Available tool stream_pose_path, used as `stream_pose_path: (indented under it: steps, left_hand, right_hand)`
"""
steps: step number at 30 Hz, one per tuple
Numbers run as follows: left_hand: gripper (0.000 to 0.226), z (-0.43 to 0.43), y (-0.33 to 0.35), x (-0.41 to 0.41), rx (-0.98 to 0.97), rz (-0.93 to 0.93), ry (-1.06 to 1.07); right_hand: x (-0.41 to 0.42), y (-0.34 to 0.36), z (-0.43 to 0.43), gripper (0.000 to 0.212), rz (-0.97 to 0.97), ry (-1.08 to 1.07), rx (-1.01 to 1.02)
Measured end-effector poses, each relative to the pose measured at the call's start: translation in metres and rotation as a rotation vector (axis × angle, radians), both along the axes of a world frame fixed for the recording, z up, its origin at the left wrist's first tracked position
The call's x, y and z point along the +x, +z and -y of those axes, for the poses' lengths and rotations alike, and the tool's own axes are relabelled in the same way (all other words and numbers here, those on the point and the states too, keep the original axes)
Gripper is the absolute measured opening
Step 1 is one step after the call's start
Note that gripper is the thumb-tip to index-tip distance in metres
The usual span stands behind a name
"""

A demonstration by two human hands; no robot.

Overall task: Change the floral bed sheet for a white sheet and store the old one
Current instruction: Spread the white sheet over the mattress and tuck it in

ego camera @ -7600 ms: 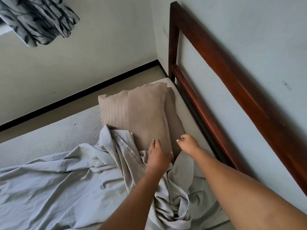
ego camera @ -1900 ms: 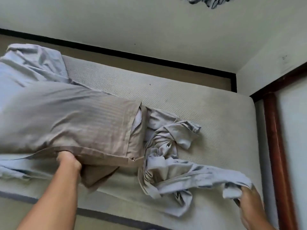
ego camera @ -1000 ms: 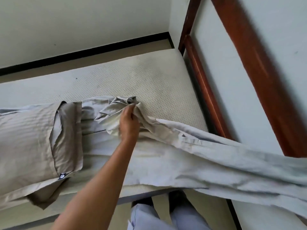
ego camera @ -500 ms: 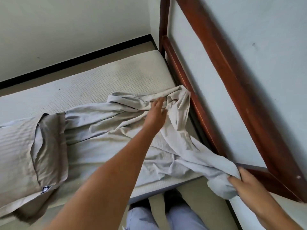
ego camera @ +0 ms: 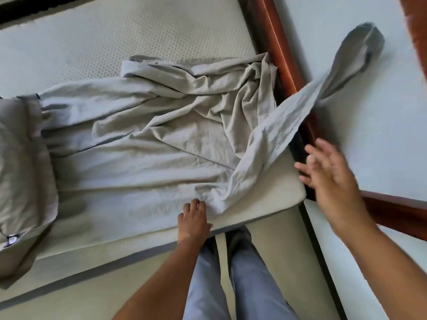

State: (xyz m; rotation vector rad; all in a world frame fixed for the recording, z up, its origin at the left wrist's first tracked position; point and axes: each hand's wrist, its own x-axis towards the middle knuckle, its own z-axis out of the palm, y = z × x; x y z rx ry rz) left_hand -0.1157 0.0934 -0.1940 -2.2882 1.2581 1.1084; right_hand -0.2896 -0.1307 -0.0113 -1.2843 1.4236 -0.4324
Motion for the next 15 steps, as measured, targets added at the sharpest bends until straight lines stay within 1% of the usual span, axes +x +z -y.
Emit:
stream_pose_path:
  steps: [1,2,3,4,5,7,8,9,11,12,14,15]
  left_hand:
    - [0.066,0.004,-0.006,0.003,-0.033,0.017,-0.009]
    - [0.057,0.008,-0.013,0.007,-0.069,0.026,-0.023]
    - [0.046,0.01,-0.019,0.013,-0.097,0.027,-0.044]
    - [0.037,0.012,-0.024,0.018,-0.128,0.013,-0.049]
    - [0.035,0.014,-0.028,0.024,-0.147,-0.027,-0.042]
    - [0.026,0.016,-0.025,0.033,-0.15,-0.206,0.068]
    - [0.017,0.016,-0.021,0.035,-0.128,-0.317,0.124]
    - [0.01,0.014,-0.015,0.036,-0.073,-0.434,0.159]
    - [0.007,0.009,-0.004,0.038,0.058,-0.597,0.158]
    - [0.011,0.005,-0.002,0.04,0.117,-0.631,0.125]
    - [0.017,0.002,-0.003,0.039,0.217,-0.638,0.013]
    - [0.021,0.001,-0.003,0.037,0.263,-0.641,-0.033]
  right_hand:
    - [-0.002,-0.028,-0.013,0.035,-0.09,0.038,0.096]
    - [-0.003,-0.056,-0.027,0.028,-0.174,0.067,0.203]
    - [-0.003,-0.084,-0.041,0.028,-0.235,0.089,0.306]
    - [-0.001,-0.108,-0.052,0.032,-0.272,0.104,0.403]
    - [0.003,-0.129,-0.063,0.04,-0.285,0.098,0.489]
    - [0.017,-0.157,-0.08,0.05,-0.24,0.011,0.626]
    - [0.025,-0.168,-0.085,0.049,-0.205,-0.047,0.655]
    - [0.032,-0.175,-0.087,0.05,-0.184,-0.091,0.662]
    - [0.047,-0.186,-0.088,0.063,-0.131,-0.219,0.682]
    - [0.054,-0.189,-0.088,0.062,-0.084,-0.29,0.716]
    - [0.06,-0.195,-0.083,0.04,0.034,-0.408,0.802]
    - [0.059,-0.196,-0.082,0.032,0.089,-0.452,0.827]
